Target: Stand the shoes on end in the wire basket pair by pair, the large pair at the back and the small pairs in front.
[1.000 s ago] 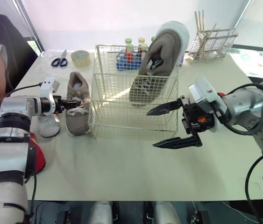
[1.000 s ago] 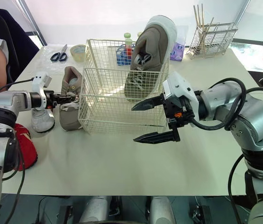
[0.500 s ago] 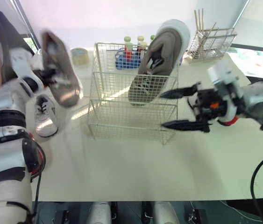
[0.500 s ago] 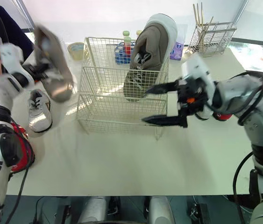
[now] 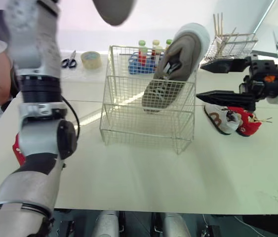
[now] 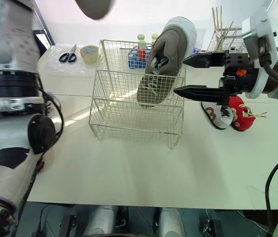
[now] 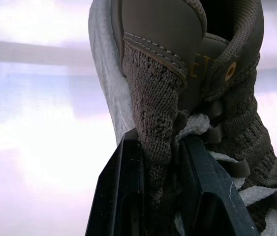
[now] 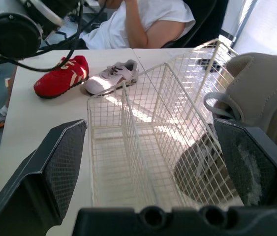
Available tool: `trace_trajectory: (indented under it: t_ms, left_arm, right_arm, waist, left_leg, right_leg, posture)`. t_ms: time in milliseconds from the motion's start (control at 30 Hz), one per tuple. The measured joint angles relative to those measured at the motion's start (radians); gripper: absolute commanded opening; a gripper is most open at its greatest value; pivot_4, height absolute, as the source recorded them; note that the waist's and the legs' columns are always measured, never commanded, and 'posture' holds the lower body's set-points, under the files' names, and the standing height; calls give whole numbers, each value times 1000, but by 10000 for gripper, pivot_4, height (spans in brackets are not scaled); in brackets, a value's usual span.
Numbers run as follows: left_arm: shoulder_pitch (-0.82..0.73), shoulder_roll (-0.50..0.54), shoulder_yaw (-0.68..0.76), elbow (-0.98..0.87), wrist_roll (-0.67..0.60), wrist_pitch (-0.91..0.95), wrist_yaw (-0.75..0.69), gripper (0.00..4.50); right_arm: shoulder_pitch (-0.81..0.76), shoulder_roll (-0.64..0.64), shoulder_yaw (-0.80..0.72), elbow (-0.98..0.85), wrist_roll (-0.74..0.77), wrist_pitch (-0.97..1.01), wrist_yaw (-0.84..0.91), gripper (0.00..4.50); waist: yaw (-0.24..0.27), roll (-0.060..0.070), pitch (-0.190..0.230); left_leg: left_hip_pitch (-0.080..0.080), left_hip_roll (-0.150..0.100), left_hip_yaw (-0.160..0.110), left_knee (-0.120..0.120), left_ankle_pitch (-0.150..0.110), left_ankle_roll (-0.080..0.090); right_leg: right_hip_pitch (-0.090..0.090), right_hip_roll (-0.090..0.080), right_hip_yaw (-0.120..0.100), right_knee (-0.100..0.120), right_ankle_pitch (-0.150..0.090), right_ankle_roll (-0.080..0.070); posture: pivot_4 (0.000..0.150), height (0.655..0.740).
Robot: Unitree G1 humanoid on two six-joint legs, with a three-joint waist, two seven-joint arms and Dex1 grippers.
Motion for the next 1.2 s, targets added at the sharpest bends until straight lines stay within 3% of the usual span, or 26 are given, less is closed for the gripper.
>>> trace_trajectory:
  t_ms: [233, 400, 833, 1100, 1200]
  left_arm:
    - [50, -79, -71, 215, 119, -237, 38, 3680]
    - [105, -86, -68, 240, 124, -287, 73, 3680]
    - [360, -111, -101, 31, 182, -292, 163, 3680]
    - [483, -119, -107, -125, 168, -176, 172, 43842]
    - [537, -117, -108, -234, 159, -98, 178, 44533]
  right_arm:
    - [104, -25, -116, -86, 62, 72, -76, 45000]
    - [132, -41, -160, -120, 101, 102, -115, 45000]
    - [82, -37, -99, -85, 125, 80, -136, 45000]
    - [76, -11, -45, -49, 97, 37, -123, 45000]
    - [75, -2, -31, -40, 87, 24, -115, 45000]
  waist:
    - [-23, -1, 1]
    - [-21, -1, 1]
    - [-14, 0, 0]
    - [-15, 0, 0]
    - [-13, 0, 0]
  left_leg:
    - [-2, 0, -1, -2, 0, 1]
    - [-2, 2, -2, -1, -1, 1]
    - [-1, 2, -2, 0, -2, 3]
    - [-1, 2, -2, 0, -2, 3]
    - [-1, 2, -2, 0, -2, 3]
  right_leg:
    - [-4, 0, 1, -1, 0, 0]
    - [-3, -1, 1, 0, 0, 0]
    - [-2, -2, 1, 0, 0, 0]
    - [-2, -1, 1, 0, 0, 0]
    - [-2, -2, 1, 0, 0, 0]
  posture:
    - [1500, 7352]
    - [1500, 7352]
    - [1500, 7352]
    - [1500, 7352]
    - [1500, 7352]
